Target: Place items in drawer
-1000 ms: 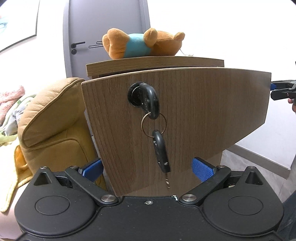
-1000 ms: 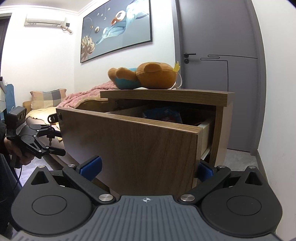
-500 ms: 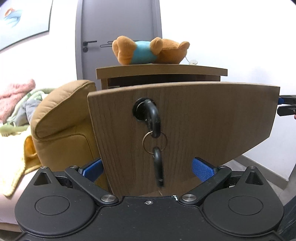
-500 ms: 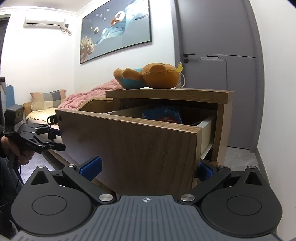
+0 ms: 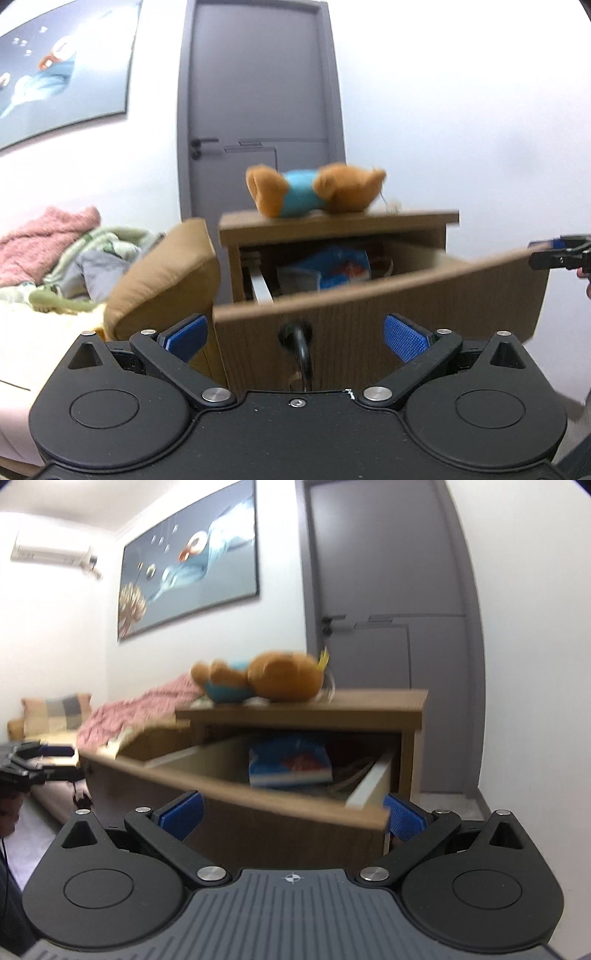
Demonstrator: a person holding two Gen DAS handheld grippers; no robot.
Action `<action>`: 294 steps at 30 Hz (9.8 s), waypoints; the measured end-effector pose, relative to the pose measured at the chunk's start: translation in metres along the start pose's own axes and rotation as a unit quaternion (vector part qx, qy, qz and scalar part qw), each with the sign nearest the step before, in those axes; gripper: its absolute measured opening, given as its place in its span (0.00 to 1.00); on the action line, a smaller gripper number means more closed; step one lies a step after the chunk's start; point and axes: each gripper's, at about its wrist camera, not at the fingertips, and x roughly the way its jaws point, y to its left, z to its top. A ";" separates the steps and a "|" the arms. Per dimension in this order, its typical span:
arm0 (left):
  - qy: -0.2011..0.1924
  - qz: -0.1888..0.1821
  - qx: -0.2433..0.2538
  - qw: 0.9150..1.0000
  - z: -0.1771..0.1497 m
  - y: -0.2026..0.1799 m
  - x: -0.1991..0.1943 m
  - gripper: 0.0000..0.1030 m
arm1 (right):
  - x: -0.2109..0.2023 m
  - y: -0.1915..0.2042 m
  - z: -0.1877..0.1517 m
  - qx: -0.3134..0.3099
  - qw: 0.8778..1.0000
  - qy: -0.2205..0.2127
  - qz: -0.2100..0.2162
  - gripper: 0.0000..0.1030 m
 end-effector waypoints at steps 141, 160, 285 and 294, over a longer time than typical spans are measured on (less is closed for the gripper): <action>0.016 -0.004 -0.111 0.994 0.044 -0.012 0.013 0.99 | 0.310 0.144 0.166 -0.283 0.929 0.235 0.044 1.00; 0.036 -0.008 -0.124 0.992 0.042 -0.005 0.020 0.99 | 0.371 0.122 0.158 -0.265 0.928 0.258 -0.033 0.74; -0.003 0.013 -0.057 0.998 0.037 -0.032 -0.003 0.99 | 0.004 0.111 0.105 -0.024 0.993 -0.022 -0.113 1.00; -0.007 0.024 -0.055 0.998 0.038 -0.038 0.003 0.99 | 0.004 0.099 0.046 -0.006 0.989 -0.069 -0.133 1.00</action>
